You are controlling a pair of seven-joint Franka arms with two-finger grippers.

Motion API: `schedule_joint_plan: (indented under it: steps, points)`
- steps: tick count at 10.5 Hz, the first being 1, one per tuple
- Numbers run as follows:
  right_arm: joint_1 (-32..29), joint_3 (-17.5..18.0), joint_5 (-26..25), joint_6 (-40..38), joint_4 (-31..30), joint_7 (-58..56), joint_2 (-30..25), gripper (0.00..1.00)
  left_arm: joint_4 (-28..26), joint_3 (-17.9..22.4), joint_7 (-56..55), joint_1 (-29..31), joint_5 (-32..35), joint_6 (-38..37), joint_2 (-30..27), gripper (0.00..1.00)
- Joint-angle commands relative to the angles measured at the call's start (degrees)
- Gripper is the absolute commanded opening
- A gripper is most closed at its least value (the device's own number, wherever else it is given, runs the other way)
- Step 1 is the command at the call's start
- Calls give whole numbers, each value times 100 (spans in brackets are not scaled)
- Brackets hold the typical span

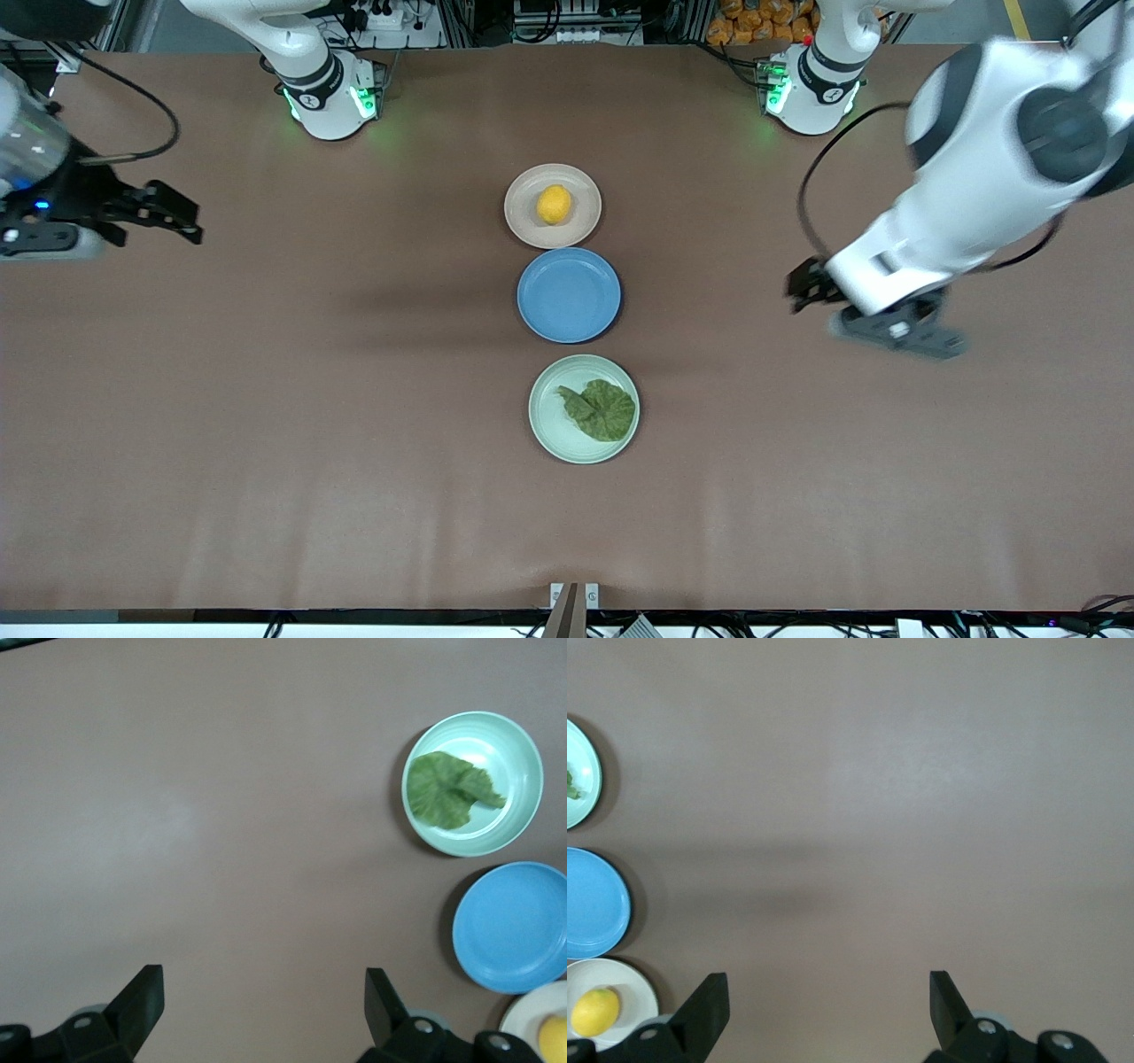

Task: Pick lemon and lettuce from plates
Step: 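Move the left gripper toward the lettuce while the right gripper approaches the lemon, then lower the left gripper onto the lettuce while the right gripper descends to the lemon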

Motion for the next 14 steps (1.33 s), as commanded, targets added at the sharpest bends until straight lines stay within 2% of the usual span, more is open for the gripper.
schedule_joint_plan:
  steps: [1,4,7,9,13,14]
  points:
    - [329,-3,-28,75,-344,789,-114,100,101,39,81,-471,-71,1151,713,100]
    - [943,-3,-28,416,-782,1844,-211,100,110,92,-286,-1244,-53,2364,1565,100]
    - [1733,-12,-37,690,-1248,2933,-89,100,110,75,-323,-1510,-62,3692,2357,100]
    - [2297,-3,-37,1302,-1827,3620,78,100,110,75,-315,-1589,-62,4255,2701,100]
    - [3211,14,304,2261,-2032,4878,973,100,110,92,-384,-1826,-88,5494,3237,100]
    - [3265,14,610,2516,-2032,4888,1166,100,119,92,-402,-1836,-88,5741,3369,100]
